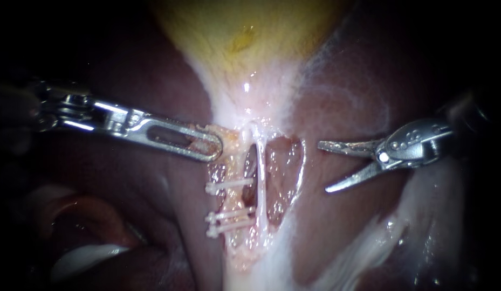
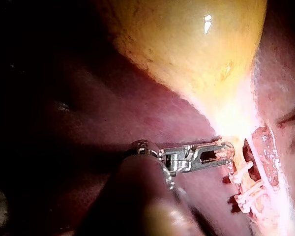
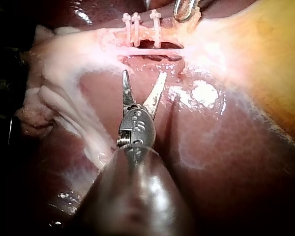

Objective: Go to the cutting position left tube

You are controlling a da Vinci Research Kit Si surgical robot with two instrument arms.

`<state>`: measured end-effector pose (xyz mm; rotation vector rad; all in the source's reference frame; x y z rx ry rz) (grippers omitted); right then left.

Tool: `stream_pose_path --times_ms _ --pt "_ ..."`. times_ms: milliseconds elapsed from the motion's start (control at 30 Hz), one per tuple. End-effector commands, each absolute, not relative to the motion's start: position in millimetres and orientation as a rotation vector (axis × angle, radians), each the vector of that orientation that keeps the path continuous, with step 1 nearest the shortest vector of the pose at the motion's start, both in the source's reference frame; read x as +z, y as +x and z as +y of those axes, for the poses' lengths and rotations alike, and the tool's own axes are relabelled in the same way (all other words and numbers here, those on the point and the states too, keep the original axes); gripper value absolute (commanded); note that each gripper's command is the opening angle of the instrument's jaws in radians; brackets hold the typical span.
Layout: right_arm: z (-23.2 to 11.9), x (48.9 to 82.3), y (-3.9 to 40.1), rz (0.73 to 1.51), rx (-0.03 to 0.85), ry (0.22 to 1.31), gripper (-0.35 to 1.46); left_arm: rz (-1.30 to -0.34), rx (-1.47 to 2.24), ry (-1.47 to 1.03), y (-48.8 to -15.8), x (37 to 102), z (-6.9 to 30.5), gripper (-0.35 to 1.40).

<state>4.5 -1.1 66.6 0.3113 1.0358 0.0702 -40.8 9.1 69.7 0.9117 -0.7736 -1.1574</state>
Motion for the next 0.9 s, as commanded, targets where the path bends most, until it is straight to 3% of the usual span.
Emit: stream_pose_path --times_ms 33,333,900 --pt "-1.1 66.7 4.5 1.036 0.07 0.311 1.41 -0.774 -1.158 0.912 -40.8 69.8 9.1 -0.35" --pt "-1.0 66.7 4.5 1.035 0.071 0.311 1.43 -0.772 -1.154 0.921 -40.0 69.0 9.6 -0.35" --pt "-1.0 66.8 4.5 1.035 0.071 0.311 1.43 -0.775 -1.183 0.905 -35.1 64.1 11.4 -0.35"
